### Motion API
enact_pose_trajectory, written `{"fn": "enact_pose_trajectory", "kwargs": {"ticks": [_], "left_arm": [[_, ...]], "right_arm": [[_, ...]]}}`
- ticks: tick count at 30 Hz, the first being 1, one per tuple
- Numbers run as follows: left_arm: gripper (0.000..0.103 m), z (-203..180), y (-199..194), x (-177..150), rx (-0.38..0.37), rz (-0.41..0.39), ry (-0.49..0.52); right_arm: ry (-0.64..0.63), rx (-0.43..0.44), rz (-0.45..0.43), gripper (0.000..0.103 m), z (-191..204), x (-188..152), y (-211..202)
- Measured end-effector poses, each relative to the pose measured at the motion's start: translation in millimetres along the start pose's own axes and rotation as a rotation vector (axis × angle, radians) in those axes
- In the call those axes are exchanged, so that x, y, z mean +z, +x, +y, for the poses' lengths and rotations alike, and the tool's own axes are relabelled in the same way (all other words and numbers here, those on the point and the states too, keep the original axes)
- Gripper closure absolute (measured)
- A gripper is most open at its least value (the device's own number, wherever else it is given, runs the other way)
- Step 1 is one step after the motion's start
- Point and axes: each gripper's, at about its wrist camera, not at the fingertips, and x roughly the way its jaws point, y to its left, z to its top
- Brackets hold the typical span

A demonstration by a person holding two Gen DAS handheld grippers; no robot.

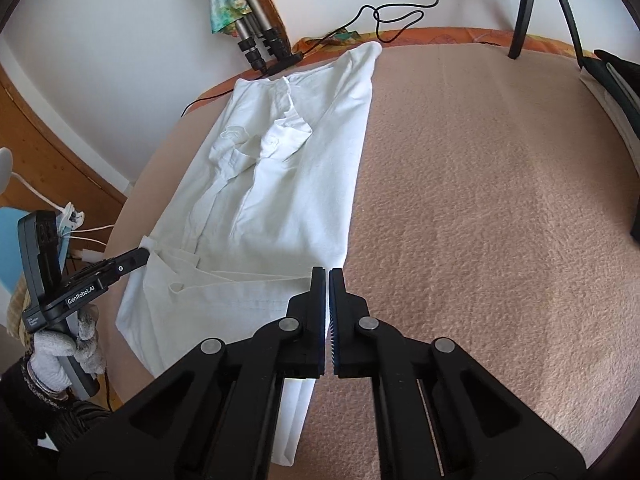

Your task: Fold small clothes

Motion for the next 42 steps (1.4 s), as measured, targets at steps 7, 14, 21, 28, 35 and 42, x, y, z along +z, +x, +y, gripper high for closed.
{"fn": "enact_pose_trajectory", "kwargs": {"ticks": [7,14,21,28,35,42], "left_arm": [[0.092,-2.4,-4.4,1.4,0.007,-0.019,0.023],[0.093,-5.0,3.6,-4.7,0.04,-0.007,0.053],[0.093,-5.3,5.2,-8.0,0.07,-0.007,0.07],[0.093,-4.7,-5.2,-1.2,0.062,-0.046,0.036],[0.093,-6.0,-1.1,-2.6,0.07,-0.03,0.049],[0.092,-3.8,6.4,-6.6,0.103,-0.007,0.064]], "right_arm": [[-0.091,0.014,0.011,0.085,17.2,-3.1,0.3],[-0.155,-0.06,0.021,0.098,33.0,-8.6,10.7],[-0.056,-0.123,-0.015,0.096,16.3,-2.6,1.1],[-0.212,-0.04,-0.058,0.079,48.2,-3.3,-13.6],[-0.348,-0.042,0.005,0.063,78.9,-13.8,22.3],[-0.372,-0.186,-0.022,0.1,75.6,-16.4,29.5]]}}
